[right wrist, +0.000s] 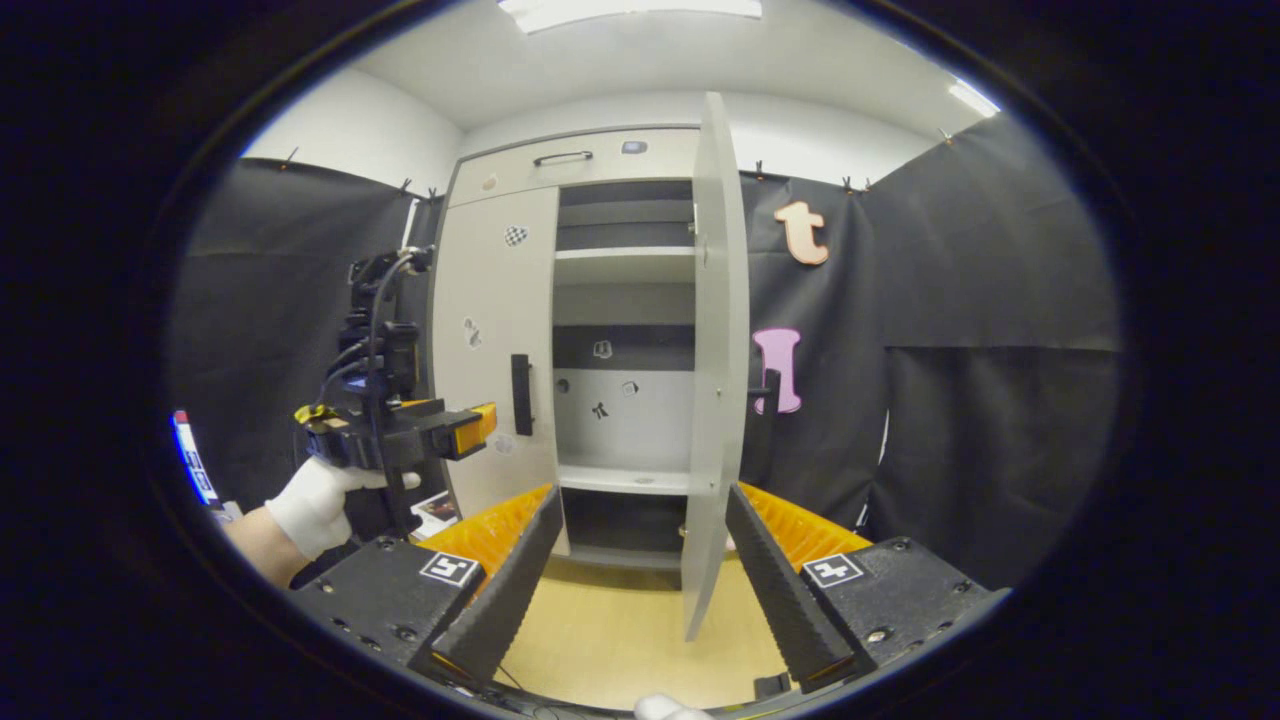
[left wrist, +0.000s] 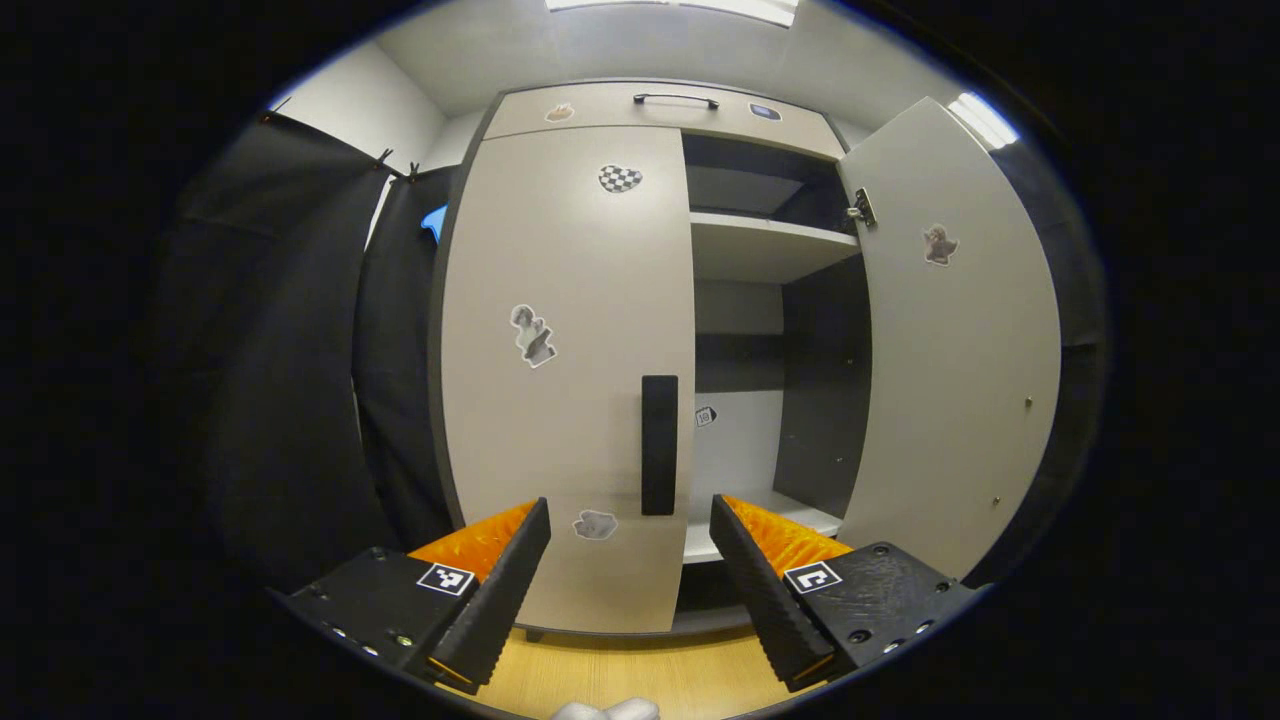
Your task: Open the right door of the double-door shoe cabinet with the right hand, and open the left door with the left hand.
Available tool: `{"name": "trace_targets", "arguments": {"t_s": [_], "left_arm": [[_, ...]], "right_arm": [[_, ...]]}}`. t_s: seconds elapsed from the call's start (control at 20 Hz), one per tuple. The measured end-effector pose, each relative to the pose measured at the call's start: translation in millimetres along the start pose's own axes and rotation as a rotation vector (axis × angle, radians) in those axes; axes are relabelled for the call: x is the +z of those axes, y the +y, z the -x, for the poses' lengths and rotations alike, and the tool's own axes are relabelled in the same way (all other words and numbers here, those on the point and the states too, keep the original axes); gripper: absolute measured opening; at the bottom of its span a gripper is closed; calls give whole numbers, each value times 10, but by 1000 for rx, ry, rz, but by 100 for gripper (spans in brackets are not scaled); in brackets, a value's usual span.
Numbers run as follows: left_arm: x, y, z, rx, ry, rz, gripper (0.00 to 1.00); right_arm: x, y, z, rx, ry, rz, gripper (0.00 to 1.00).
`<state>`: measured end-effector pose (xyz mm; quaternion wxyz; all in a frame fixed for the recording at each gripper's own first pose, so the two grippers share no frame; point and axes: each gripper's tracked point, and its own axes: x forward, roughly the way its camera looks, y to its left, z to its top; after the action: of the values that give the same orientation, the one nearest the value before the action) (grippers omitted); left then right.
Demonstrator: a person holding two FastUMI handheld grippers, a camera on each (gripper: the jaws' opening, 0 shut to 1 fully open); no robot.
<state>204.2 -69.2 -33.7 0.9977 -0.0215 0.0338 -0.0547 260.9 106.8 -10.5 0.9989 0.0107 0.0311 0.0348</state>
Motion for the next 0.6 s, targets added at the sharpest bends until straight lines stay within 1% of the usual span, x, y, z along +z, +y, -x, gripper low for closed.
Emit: {"name": "trace_targets", "arguments": {"t_s": [0.3,0.5,0.6], "left_arm": [[-39,-55,-674,10,12,-23,96],[-5,-82,-966,15,4,-46,96],[-45,-61,-1064,22,14,-41,96]], "right_arm": [[43,-155,-17,-39,-1,15,100],[40,-218,-34,-51,9,29,100],[35,-216,-49,-47,13,27,100]]}}
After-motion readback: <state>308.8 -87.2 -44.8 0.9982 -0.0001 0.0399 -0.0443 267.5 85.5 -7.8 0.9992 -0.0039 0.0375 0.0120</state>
